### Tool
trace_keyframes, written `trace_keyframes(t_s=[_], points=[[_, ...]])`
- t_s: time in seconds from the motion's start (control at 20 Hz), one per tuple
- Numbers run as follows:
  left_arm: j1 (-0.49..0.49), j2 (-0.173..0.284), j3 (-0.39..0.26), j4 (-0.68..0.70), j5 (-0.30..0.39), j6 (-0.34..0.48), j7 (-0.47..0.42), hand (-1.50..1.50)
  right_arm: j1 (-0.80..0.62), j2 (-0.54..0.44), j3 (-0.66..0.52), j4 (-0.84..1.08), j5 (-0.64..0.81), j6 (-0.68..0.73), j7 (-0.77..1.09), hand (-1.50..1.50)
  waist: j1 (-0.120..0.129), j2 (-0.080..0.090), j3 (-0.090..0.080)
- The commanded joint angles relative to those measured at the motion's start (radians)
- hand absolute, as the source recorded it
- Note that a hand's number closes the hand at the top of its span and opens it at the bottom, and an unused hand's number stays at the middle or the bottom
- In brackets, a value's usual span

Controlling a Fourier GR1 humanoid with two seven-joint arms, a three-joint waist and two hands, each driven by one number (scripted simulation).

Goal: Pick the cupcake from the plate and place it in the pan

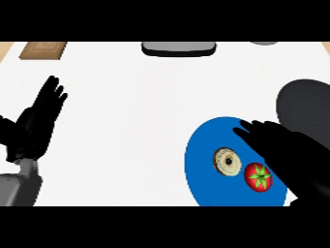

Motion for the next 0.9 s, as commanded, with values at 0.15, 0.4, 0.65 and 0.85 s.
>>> trace_keyframes(t_s=[0.15, 0.4, 0.65, 0.85], points=[[-0.051, -0.014, 0.028, 0.025, -0.022, -0.009, 0.014, 0.00, -0.052, 0.176, 0.060, -0.069, 0.070, 0.094, 0.204, -1.50, -0.005, 0.000, 0.000], [0.012, -0.008, 0.046, -0.048, -0.018, -0.027, 0.059, 0.00, -0.026, 0.238, 0.062, 0.008, 0.139, 0.112, 0.159, -1.50, -0.002, -0.001, 0.000], [-0.004, -0.053, 0.024, 0.009, -0.047, -0.026, -0.001, 0.00, -0.109, 0.332, 0.089, 0.179, 0.207, 0.124, 0.173, -1.50, 0.000, 0.001, 0.000], [-0.042, -0.080, 0.017, 0.013, -0.069, -0.007, 0.021, 0.00, -0.101, 0.342, 0.071, 0.247, 0.288, 0.113, 0.105, -1.50, -0.002, 0.001, 0.000]])
